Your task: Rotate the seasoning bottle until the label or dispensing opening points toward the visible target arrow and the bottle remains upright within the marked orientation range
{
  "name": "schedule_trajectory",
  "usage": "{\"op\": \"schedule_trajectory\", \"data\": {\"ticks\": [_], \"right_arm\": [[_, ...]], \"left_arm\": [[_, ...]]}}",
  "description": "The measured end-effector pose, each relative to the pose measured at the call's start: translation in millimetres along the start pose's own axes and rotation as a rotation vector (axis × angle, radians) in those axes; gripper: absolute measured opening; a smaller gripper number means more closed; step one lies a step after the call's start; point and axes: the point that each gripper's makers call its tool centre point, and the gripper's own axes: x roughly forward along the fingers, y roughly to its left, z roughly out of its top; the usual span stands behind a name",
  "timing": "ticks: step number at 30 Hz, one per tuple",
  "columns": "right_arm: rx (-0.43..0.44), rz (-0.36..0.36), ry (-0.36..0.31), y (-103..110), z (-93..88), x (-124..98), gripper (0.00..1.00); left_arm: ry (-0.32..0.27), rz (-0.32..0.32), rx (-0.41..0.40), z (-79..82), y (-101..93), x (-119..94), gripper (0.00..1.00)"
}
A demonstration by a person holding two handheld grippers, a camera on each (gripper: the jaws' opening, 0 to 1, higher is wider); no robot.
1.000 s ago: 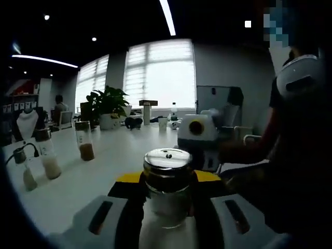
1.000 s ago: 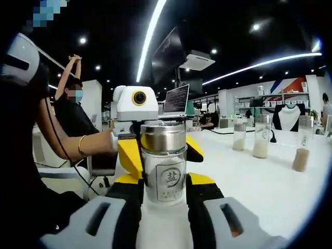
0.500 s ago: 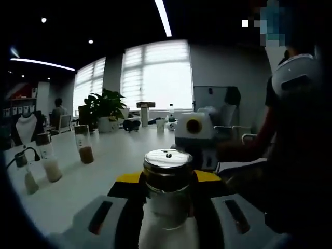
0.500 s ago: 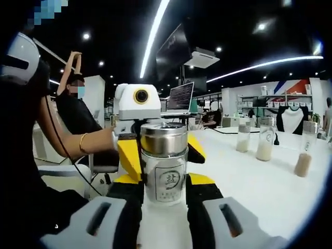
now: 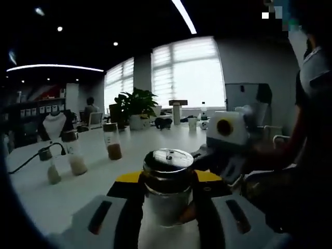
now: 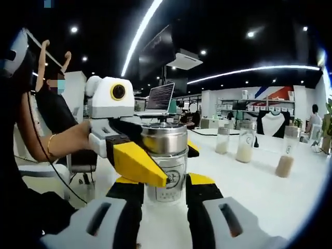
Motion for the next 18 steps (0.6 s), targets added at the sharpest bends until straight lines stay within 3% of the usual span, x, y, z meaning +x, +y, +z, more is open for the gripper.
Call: {"op": "schedule_trajectory", "data": {"ticks": [11, 18], "right_arm": [[0.01, -0.087, -0.018, -4, 3.9, 6, 0.29], [-0.014, -0.131, 0.003, -2, -2.7, 11, 0.29]], "left_arm": [[-0.031, 0.205, -0.038, 5.6, 14.4, -1, 0.4], [0.035, 0.325, -0.041, -6.6, 22.3, -5, 0.41]]}}
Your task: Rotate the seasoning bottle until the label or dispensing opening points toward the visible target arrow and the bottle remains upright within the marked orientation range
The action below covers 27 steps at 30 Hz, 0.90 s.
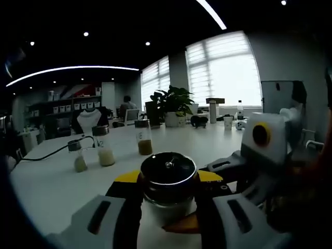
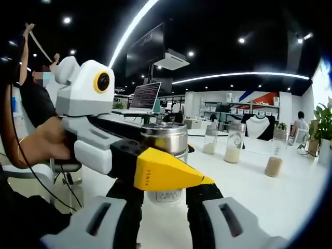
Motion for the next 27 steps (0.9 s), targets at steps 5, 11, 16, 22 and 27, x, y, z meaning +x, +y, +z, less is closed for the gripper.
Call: {"op": "schedule_trajectory", "data": {"ticks": [5, 11, 16, 22, 27], "right_arm": [[-0.031, -0.041, 0.005, -2, -1.6, 1, 0.29], [-0.029, -0.028, -0.002, -2, -1.6, -2, 0.29], [-0.045, -0.017, -0.02, -1, 1.4, -3, 0.29], [-0.028, 0.045, -0.05, 3, 9.2, -4, 0.29], [-0.024, 0.105, -0.077, 11, 16.9, -8, 0.3]], "left_arm": [[0.0, 0.034, -0.008, -1.6, 3.4, 0, 0.4], [-0.001, 0.008, -0.048, -1.9, 4.6, -1, 0.4], [-0.005, -0.05, -0.031, 1.3, 3.3, -3, 0.39], [-0.017, -0.158, 0.012, 8.6, 0.4, -6, 0.39], [-0.032, -0.27, 0.01, 15.8, -7.2, -15, 0.39]]}}
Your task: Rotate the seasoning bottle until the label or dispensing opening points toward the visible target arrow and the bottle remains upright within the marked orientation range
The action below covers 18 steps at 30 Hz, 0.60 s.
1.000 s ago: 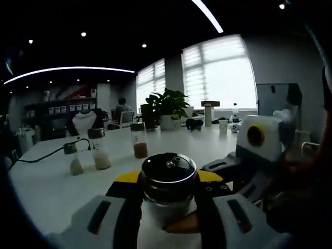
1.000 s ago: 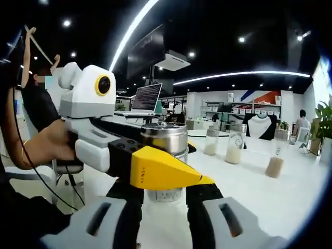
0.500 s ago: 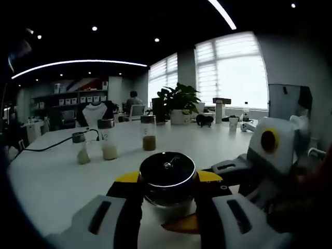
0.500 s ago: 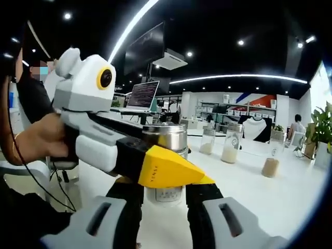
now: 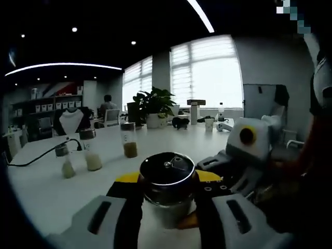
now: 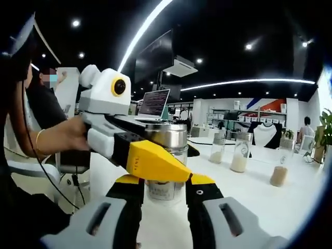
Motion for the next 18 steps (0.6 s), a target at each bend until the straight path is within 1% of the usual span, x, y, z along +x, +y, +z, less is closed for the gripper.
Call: {"op": "schedule_trajectory", "data": {"ticks": [1, 2, 3, 7, 12, 13, 14, 15, 17, 18], "right_arm": [[0.011, 0.021, -0.006, 4, 1.1, -1, 0.3], [0.013, 0.033, -0.008, 6, 1.4, -1, 0.3], [0.007, 0.063, -0.006, 10, 1.2, -1, 0.3], [-0.006, 0.099, -0.006, 16, 0.6, -1, 0.3], [0.044, 0.173, -0.01, 30, -0.8, -2, 0.31], [0.047, 0.195, -0.001, 33, -2.5, -2, 0.32], [0.055, 0.191, -0.004, 33, -2.8, -2, 0.33], [0.058, 0.194, -0.005, 35, -3.2, -2, 0.33], [0.065, 0.212, -0.007, 39, -3.8, -2, 0.31], [0.065, 0.212, -0.007, 40, -4.2, -1, 0.31]], "left_arm": [[0.005, -0.029, 0.0, 0.2, -3.9, -2, 0.39], [0.008, -0.049, 0.007, 0.5, -6.1, -4, 0.39], [0.015, -0.063, 0.016, 0.0, -7.9, -5, 0.39], [0.041, -0.128, 0.042, -3.2, -16.6, -9, 0.39], [0.06, -0.211, 0.047, -5.7, -27.7, -14, 0.4], [0.078, -0.25, 0.052, -8.7, -32.7, -16, 0.4], [0.098, -0.277, 0.057, -11.8, -35.9, -18, 0.4], [0.088, -0.269, 0.053, -10.4, -35.0, -17, 0.4], [0.095, -0.297, 0.061, -12.2, -38.4, -19, 0.4], [0.102, -0.301, 0.062, -13.4, -39.0, -19, 0.4]]}}
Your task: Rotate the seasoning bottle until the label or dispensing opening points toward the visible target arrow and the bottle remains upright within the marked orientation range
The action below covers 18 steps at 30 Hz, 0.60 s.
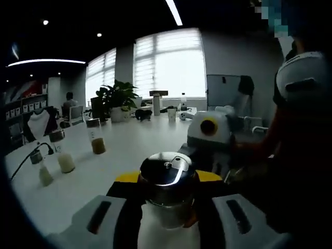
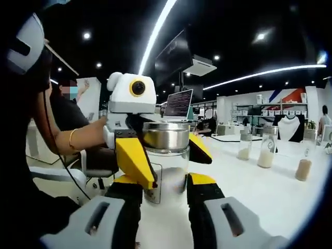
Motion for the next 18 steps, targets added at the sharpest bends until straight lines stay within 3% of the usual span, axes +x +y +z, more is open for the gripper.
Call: {"op": "schedule_trajectory", "data": {"ticks": [10, 18], "right_arm": [[0.002, -0.056, -0.017, -4, 2.7, -1, 0.31], [-0.017, -0.137, -0.008, -16, 1.7, -2, 0.31]], "left_arm": [[-0.056, -0.011, -0.003, 4.4, 2.2, 0, 0.4], [-0.056, 0.106, -0.033, 6.2, 13.7, 6, 0.4]]}}
